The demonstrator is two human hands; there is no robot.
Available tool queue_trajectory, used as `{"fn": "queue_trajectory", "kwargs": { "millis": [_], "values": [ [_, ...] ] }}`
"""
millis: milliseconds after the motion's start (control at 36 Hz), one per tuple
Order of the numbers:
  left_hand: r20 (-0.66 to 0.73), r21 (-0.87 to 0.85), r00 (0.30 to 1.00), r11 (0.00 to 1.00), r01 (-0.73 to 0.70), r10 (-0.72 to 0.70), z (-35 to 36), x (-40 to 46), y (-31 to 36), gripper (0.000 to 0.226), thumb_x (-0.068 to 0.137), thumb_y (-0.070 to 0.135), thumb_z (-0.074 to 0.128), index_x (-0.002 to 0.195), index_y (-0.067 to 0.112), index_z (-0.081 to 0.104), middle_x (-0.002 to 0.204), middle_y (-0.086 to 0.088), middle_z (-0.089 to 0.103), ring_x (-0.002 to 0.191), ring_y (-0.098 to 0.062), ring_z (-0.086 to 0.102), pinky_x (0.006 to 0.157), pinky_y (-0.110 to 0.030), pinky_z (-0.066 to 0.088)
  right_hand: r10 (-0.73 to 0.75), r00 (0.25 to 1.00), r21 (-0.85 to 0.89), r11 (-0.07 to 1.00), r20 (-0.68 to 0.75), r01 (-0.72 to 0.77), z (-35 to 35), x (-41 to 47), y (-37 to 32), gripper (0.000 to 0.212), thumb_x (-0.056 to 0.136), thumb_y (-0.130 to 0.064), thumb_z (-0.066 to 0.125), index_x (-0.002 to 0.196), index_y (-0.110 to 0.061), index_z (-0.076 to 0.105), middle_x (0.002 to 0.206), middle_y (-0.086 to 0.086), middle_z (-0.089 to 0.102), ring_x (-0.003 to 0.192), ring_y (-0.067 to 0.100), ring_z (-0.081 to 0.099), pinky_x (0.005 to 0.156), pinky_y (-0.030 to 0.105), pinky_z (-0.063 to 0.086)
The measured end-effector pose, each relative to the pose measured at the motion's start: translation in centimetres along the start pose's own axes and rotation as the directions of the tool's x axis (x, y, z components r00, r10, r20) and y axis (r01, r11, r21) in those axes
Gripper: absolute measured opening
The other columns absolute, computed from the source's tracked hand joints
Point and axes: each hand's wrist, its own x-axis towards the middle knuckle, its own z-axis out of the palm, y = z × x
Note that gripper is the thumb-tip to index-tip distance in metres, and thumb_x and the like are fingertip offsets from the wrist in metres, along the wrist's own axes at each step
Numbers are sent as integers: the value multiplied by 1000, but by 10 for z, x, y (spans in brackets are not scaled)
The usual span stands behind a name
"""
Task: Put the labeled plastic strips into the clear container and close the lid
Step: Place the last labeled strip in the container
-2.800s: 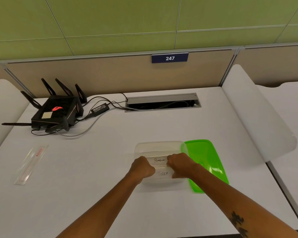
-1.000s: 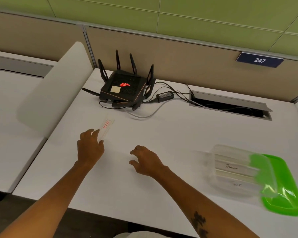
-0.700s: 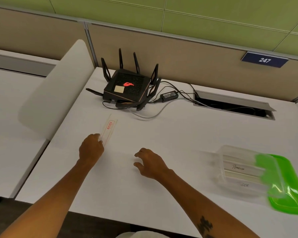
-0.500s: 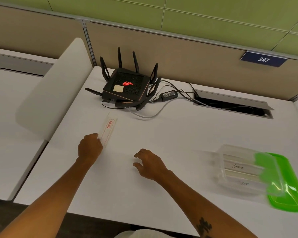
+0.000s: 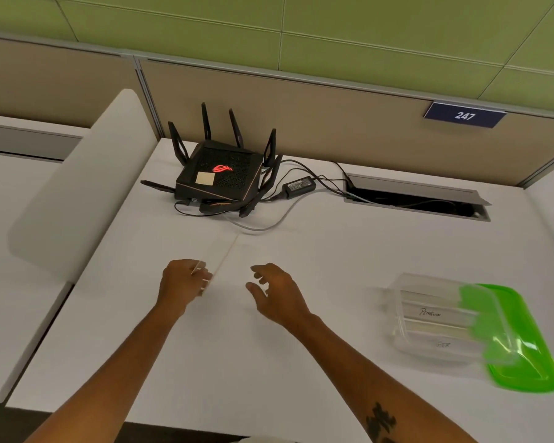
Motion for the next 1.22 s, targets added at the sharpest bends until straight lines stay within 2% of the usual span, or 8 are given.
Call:
{"fn": "queue_trajectory", "kwargs": {
  "millis": [167,278,361,528,750,944,1056,1222],
  "values": [
    [181,-151,983,988,37,-9,34,-37,24,13,90,16,72,80,20,79,74,-4,79,69,-25,79,62,-37,65,288,957,372,885,33,-279,-27,0,1,65,85,-61,70,138,-26,56,118,-11,67,103,2,65,81,15,53],
    [279,-269,960,960,81,-3,65,-64,39,9,90,23,75,90,18,81,85,-7,81,79,-26,80,67,-37,65,410,896,572,698,173,-430,-48,-4,8,77,80,-67,72,143,-27,50,127,-8,65,113,14,66,98,36,58],
    [312,-283,950,954,101,-8,91,-84,46,12,89,31,75,96,21,80,91,-3,81,84,-23,79,73,-37,65,390,894,711,563,222,-422,-65,-12,16,72,82,-60,75,137,-20,56,131,0,67,116,19,67,96,41,60],
    [326,-325,944,933,153,-41,137,-120,65,24,86,47,77,98,25,79,90,4,81,84,-15,78,68,-29,63,339,907,789,472,250,-394,-105,-31,38,60,85,-56,76,126,-14,65,120,3,75,115,23,69,99,47,57],
    [407,-264,913,956,132,-14,182,-149,86,11,90,30,76,96,22,81,92,2,82,85,-18,79,72,-31,63,332,909,757,517,254,-400,-166,-56,71,54,82,-54,80,122,-20,69,115,3,77,111,25,71,103,48,55],
    [393,-140,916,990,-29,82,214,-159,109,15,96,32,68,100,21,78,91,6,82,82,-12,79,78,-30,61,318,925,711,601,207,-365,-224,-73,113,54,78,-50,85,120,-21,68,112,5,78,105,24,75,101,52,54],
    [318,-175,932,977,-122,174,231,-162,126,13,98,26,66,106,22,75,94,5,81,83,-11,78,81,-32,62,317,937,634,696,149,-336,-260,-82,142,60,70,-50,91,121,-27,67,110,0,79,99,21,77,87,40,57],
    [275,-234,926,952,-198,260,261,-168,152,18,99,21,63,113,22,74,96,8,80,85,-9,77,79,-30,61,271,963,408,879,0,-248,-310,-95,187,70,60,-58,93,120,-39,64,108,-12,76,94,9,74,81,29,62]
  ]
}}
